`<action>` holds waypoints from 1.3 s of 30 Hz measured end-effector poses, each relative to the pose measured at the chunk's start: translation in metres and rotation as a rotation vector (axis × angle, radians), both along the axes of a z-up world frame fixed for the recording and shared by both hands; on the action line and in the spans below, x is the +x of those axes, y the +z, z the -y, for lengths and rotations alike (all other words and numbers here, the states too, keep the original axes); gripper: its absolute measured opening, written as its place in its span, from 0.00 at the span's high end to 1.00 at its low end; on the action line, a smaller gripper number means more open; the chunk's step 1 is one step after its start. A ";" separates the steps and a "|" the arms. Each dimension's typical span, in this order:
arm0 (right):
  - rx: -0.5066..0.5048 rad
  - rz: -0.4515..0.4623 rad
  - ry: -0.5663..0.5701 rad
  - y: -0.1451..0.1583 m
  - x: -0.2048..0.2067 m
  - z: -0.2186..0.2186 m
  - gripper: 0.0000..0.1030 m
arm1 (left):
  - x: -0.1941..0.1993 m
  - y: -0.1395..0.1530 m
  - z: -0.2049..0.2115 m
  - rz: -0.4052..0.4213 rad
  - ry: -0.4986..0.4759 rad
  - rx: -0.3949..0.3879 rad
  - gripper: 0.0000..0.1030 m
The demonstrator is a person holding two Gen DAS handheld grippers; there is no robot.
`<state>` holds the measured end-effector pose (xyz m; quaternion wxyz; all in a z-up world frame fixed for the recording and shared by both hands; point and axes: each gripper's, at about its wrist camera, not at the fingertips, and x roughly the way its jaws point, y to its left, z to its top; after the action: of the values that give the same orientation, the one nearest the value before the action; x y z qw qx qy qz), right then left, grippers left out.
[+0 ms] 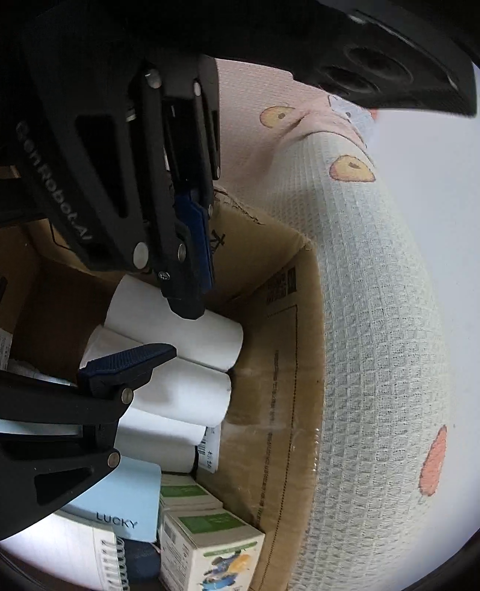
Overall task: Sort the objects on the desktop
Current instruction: 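Lower the fifth tube into the box beside the other tubes and open both tools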
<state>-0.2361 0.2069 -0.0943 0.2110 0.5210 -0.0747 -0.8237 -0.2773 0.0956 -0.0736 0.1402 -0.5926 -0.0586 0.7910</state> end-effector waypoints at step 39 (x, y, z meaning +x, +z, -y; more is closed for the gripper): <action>0.078 0.009 0.001 0.000 0.035 -0.048 0.59 | 0.033 0.025 -0.025 -0.225 -0.039 -0.102 0.73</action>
<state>-0.2014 0.2554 -0.0941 0.1904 0.5327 -0.0432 -0.8235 -0.2446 0.1206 -0.0489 0.1309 -0.5074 0.0091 0.8517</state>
